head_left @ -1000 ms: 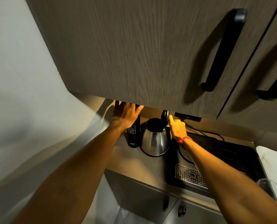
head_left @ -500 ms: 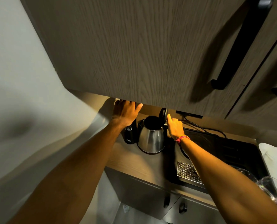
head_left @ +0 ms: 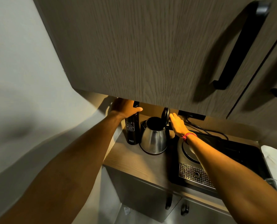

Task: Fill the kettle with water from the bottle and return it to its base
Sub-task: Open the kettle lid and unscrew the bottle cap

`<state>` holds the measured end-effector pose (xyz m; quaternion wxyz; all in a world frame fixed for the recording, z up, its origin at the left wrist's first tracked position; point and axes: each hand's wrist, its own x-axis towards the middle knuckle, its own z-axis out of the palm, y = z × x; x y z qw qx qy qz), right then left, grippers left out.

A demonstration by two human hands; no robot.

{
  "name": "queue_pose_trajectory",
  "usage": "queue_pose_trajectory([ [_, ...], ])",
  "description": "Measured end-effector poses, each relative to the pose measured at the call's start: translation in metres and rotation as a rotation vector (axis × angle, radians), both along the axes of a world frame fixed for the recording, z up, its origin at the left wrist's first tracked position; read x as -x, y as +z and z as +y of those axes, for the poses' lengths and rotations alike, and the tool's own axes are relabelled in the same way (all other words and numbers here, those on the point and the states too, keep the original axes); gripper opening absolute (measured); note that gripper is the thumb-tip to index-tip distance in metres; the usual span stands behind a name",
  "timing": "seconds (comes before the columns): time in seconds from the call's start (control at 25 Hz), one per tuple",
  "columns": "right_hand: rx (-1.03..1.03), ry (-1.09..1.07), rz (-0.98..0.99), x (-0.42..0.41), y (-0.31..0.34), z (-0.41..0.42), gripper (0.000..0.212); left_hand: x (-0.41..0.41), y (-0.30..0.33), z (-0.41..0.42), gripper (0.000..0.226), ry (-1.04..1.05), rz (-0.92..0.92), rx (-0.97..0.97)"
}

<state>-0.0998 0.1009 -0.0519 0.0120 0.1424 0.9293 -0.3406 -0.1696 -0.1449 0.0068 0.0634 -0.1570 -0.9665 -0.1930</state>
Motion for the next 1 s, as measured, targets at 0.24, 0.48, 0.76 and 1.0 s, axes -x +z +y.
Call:
queue_pose_trajectory([
  [0.24,-0.04,0.045,-0.031,0.007,0.005,0.003,0.033,0.002,0.015,-0.005,0.049,-0.09,-0.018,0.045],
  [0.48,-0.116,0.093,-0.054,0.007,0.002,0.004,0.032,-0.001,0.018,-0.01,0.048,-0.072,-0.157,0.086],
  [0.76,-0.157,0.128,-0.046,0.006,0.003,0.004,0.036,0.0,0.02,-0.005,0.067,-0.06,-0.038,0.043],
  [1.0,-0.145,0.114,-0.017,0.008,-0.005,0.005,0.04,0.0,0.023,-0.008,0.036,-0.101,-0.147,0.109],
])
